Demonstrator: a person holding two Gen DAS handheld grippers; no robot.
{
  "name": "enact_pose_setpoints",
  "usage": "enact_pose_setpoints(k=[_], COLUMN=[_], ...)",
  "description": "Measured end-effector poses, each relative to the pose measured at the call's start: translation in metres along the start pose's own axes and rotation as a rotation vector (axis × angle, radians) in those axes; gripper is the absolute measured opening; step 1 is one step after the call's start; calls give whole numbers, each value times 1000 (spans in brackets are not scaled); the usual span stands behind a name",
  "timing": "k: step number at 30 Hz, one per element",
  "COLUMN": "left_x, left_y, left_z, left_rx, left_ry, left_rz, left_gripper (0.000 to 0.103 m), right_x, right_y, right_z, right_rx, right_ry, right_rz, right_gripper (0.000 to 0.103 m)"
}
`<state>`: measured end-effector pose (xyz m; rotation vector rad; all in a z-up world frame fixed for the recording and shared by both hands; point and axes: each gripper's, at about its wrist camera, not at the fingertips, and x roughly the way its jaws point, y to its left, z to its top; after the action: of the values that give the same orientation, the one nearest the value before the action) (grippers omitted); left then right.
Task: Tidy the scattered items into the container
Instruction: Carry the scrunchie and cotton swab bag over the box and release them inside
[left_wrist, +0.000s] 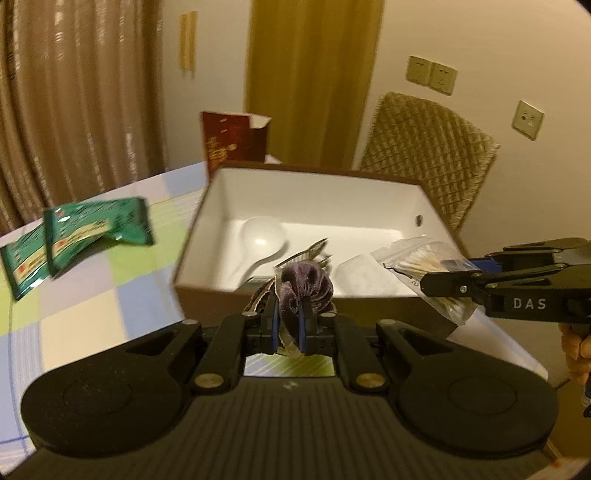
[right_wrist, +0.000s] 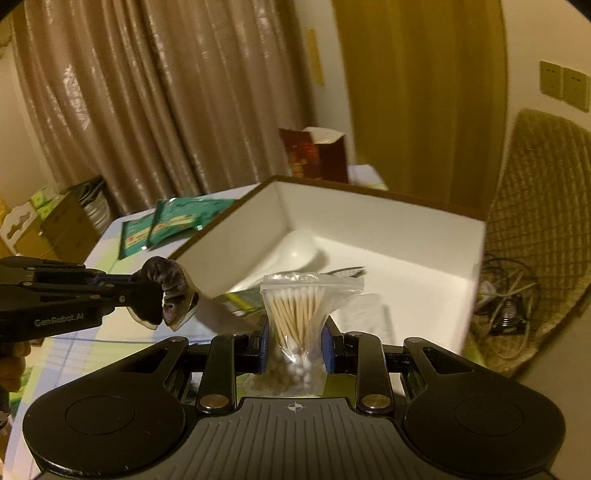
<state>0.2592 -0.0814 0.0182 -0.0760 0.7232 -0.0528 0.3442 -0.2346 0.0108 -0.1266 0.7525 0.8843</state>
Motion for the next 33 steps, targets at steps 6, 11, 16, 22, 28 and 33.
enact_pose_setpoints(k=[6, 11, 16, 22, 28, 33], left_x=[20, 32, 52, 84, 115, 137], left_y=[-30, -46, -54, -58, -55, -51], left_z=[20, 32, 41, 47, 49, 48], left_rx=[30, 47, 53, 44, 37, 22], left_ry=[-9, -16, -3, 42, 93, 141], left_rz=[-22, -28, -21, -17, -9, -11], left_gripper=[7, 7, 7, 7, 7, 8], right_x=[-2, 6, 18, 38, 57, 70], right_y=[-27, -42, -56, -74, -85, -93], right_z=[8, 13, 17, 22, 26, 29], right_rx=[2, -4, -4, -10, -21, -21], right_ry=[-10, -6, 11, 43, 67, 84], right_rz=[-13, -13, -14, -28, -32, -35], right_gripper=[25, 25, 25, 25, 25, 25])
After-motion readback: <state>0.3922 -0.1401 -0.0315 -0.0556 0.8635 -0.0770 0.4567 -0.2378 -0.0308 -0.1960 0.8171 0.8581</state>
